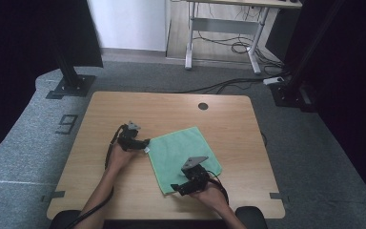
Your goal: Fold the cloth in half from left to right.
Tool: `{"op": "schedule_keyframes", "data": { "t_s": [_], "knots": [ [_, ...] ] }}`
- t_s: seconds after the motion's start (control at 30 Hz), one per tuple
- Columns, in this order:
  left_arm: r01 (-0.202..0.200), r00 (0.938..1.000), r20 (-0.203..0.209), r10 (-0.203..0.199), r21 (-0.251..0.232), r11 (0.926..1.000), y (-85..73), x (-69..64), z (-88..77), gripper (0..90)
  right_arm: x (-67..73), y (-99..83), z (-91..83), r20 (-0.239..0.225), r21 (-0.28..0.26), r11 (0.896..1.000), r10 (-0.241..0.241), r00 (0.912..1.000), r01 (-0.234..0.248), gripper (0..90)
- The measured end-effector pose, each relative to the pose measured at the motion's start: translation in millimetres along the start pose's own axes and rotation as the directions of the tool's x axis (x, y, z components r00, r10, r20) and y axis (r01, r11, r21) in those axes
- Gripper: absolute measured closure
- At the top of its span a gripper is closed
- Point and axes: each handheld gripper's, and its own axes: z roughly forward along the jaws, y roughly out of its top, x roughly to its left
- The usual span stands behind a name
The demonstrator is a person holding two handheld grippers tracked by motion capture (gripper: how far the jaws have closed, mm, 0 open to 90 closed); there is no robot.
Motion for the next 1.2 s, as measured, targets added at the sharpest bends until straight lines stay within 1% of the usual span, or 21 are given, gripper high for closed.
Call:
{"op": "schedule_keyframes", "data": {
  "t_s": [0.13,0.2,0.4,0.47,0.53,0.6,0.73,0.83,0.87,0.97,1.03,1.07,1.1,1.13,1.2],
  "knots": [
    [-0.003,1.0,0.001,0.003,-0.001,1.0,-0.3,-0.3,-0.3,29.8,10.7,4.2,5.8,-0.046,0.008,1.0,-0.02,0.9987,0.02,28.1],
    [-0.002,1.0,0.001,0.002,-0.002,1.0,-0.3,-0.3,-0.3,29.9,16.3,6.8,9.1,-0.071,0.013,0.999,-0.037,0.9968,0.038,31.8],
    [0.0,1.0,0.0,0.0,-0.001,1.0,-0.3,-0.5,-0.4,30.0,28.8,12.0,19.0,-0.115,0.039,0.996,-0.075,0.9905,0.08,42.7],
    [0.001,1.0,-0.001,-0.001,-0.001,1.0,-0.4,-0.6,-0.4,30.1,33.0,12.9,23.7,-0.126,0.064,0.993,-0.087,0.9882,0.095,46.9],
    [0.001,1.0,-0.001,-0.001,0.0,1.0,-0.4,-0.8,-0.6,30.3,35.9,12.5,27.8,-0.131,0.087,0.989,-0.108,0.9855,0.12,49.9],
    [-0.001,1.0,0.0,0.001,-0.002,1.0,-0.5,-0.9,-0.6,30.7,37.8,11.8,30.7,-0.128,0.104,0.985,-0.121,0.9843,0.135,52.8],
    [-0.009,0.9999,0.011,0.009,-0.008,0.9999,-1.2,-2.5,-1.6,35.7,40.1,11.5,32.1,-0.096,0.113,0.979,-0.16,0.9825,0.17,61.8],
    [-0.023,0.9994,0.027,0.023,-0.016,0.9996,-2.2,-5.0,-3.0,44.4,40.9,11.2,31.8,-0.063,0.115,0.976,-0.177,0.9822,0.183,71.0],
    [-0.024,0.9991,0.035,0.025,-0.019,0.9995,-2.5,-5.9,-3.3,48.8,40.6,11.2,31.6,-0.053,0.117,0.976,-0.178,0.9827,0.183,74.9],
    [-0.038,0.9972,0.064,0.039,-0.028,0.9989,-3.4,-9.7,-4.2,63.4,38.6,11.0,31.0,-0.041,0.119,0.979,-0.163,0.9858,0.167,81.6],
    [-0.038,0.9961,0.079,0.04,-0.029,0.9988,-3.6,-11.4,-4.4,72.3,37.4,10.7,30.6,-0.041,0.117,0.981,-0.153,0.9874,0.156,83.2],
    [-0.034,0.995,0.093,0.037,-0.029,0.999,-3.7,-12.6,-4.4,77.3,36.9,10.5,30.5,-0.043,0.115,0.982,-0.149,0.9879,0.153,83.5],
    [-0.032,0.9945,0.099,0.034,-0.028,0.9991,-3.7,-13.9,-4.3,83.5,36.4,10.4,30.4,-0.047,0.114,0.982,-0.145,0.9883,0.15,83.6],
    [-0.032,0.9949,0.095,0.035,-0.028,0.9991,-3.8,-15.1,-4.3,86.9,36.1,10.4,30.3,-0.05,0.114,0.982,-0.145,0.9882,0.15,83.6],
    [-0.045,0.9957,0.08,0.047,-0.028,0.9986,-3.9,-17.8,-4.6,88.2,36.1,10.4,30.1,-0.054,0.115,0.982,-0.144,0.9881,0.149,83.6]
  ]
}}
